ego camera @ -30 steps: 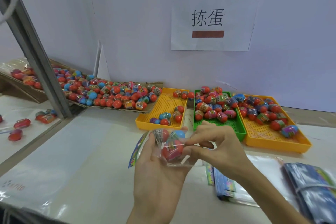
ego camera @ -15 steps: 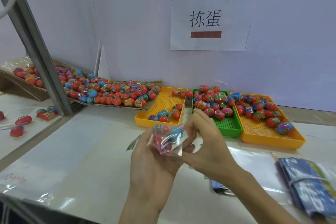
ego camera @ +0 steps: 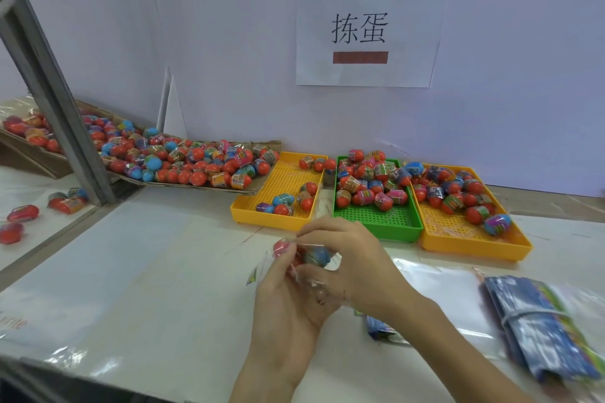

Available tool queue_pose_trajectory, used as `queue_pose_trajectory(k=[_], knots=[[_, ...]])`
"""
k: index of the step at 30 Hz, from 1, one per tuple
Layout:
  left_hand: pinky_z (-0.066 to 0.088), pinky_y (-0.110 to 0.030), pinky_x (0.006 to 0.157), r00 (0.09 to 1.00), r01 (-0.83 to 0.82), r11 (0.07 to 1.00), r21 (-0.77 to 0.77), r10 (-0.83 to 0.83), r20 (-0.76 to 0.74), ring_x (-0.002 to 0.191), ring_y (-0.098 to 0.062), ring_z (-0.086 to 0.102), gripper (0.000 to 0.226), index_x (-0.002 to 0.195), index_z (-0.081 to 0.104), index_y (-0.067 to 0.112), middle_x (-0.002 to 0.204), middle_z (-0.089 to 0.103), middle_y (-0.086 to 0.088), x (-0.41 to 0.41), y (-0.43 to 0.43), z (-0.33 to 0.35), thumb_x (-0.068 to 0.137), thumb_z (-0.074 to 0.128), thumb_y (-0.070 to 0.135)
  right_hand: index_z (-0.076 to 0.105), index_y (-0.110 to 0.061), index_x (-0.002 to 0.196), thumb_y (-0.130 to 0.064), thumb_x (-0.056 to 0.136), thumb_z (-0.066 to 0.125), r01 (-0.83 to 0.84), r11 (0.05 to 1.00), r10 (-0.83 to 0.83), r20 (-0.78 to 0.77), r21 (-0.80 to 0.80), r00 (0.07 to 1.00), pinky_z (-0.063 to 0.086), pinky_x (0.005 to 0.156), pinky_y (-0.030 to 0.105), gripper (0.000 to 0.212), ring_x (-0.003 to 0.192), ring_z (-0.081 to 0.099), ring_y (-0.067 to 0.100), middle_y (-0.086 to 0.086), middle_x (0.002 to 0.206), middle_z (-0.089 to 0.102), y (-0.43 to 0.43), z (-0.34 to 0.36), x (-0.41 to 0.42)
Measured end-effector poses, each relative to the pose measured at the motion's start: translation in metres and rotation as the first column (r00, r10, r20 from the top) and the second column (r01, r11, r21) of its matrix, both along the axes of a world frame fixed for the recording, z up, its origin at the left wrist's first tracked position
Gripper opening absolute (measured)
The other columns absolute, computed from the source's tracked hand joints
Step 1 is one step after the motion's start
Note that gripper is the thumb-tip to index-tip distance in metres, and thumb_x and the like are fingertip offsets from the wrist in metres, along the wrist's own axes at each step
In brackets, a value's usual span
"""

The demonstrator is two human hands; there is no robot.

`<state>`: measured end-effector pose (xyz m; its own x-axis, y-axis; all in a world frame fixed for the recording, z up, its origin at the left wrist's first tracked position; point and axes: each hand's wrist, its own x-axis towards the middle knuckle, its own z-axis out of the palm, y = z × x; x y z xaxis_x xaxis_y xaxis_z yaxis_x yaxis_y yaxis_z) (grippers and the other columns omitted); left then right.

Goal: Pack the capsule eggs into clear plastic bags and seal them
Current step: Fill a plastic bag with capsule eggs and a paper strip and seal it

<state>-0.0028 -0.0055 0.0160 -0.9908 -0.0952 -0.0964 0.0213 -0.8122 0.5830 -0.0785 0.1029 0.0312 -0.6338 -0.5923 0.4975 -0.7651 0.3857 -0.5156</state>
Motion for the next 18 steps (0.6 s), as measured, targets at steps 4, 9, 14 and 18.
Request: queue_pose_trajectory(k=[4, 9, 14, 18], knots=[[0.058, -0.04, 0.059, 1.0, -0.024, 0.999, 0.032, 0.024, 0.0, 0.078, -0.024, 0.075, 0.036, 0.09, 0.078, 0.017, 0.093, 0.073, -0.009, 0.002, -0.0041, -0.0033, 0.096, 0.054, 0.043, 0.079, -0.023, 0.108, -0.025, 0.09, 0.074, -0.058, 0.998, 0.058, -0.054, -0.002, 0.997, 0.052, 0.084, 0.031, 0.019, 0.099, 0.062, 0.005, -0.013, 0.109, 0.069, -0.0025, -0.0002, 0.001], [0.061, -0.044, 0.068, 0.998, -0.051, 0.999, -0.019, 0.052, 0.04, 0.087, -0.027, 0.075, 0.041, 0.087, 0.079, 0.017, 0.095, 0.073, -0.014, 0.0008, -0.0032, -0.0053, 0.094, 0.052, 0.046, 0.079, -0.025, 0.102, -0.027, 0.085, 0.076, -0.061, 0.998, 0.061, -0.009, 0.01, 0.998, 0.052, 0.084, 0.034, 0.018, 0.097, 0.062, 0.003, -0.017, 0.107, 0.068, -0.0008, 0.0011, 0.0007], [0.062, -0.038, 0.066, 0.998, -0.028, 0.999, 0.02, 0.026, 0.064, 0.089, -0.024, 0.075, 0.039, 0.089, 0.081, 0.017, 0.097, 0.074, -0.012, -0.002, -0.0019, -0.0073, 0.1, 0.05, 0.038, 0.077, -0.032, 0.099, -0.039, 0.081, 0.08, 0.02, 0.999, -0.017, -0.068, 0.038, 0.998, 0.039, 0.086, 0.032, 0.02, 0.095, 0.058, -0.001, -0.021, 0.108, 0.065, -0.0018, -0.0025, 0.0007], [0.061, -0.034, 0.074, 0.997, 0.013, 0.999, 0.037, -0.016, 0.075, 0.089, -0.016, 0.075, 0.033, 0.088, 0.083, 0.018, 0.095, 0.075, -0.005, -0.0032, 0.0018, -0.0073, 0.094, 0.056, 0.037, 0.074, -0.031, 0.088, -0.037, 0.078, 0.083, 0.099, 0.993, -0.106, -0.125, -0.058, 0.987, 0.037, 0.085, 0.032, 0.015, 0.097, 0.057, 0.001, -0.018, 0.102, 0.062, -0.0058, -0.0054, 0.0036]])
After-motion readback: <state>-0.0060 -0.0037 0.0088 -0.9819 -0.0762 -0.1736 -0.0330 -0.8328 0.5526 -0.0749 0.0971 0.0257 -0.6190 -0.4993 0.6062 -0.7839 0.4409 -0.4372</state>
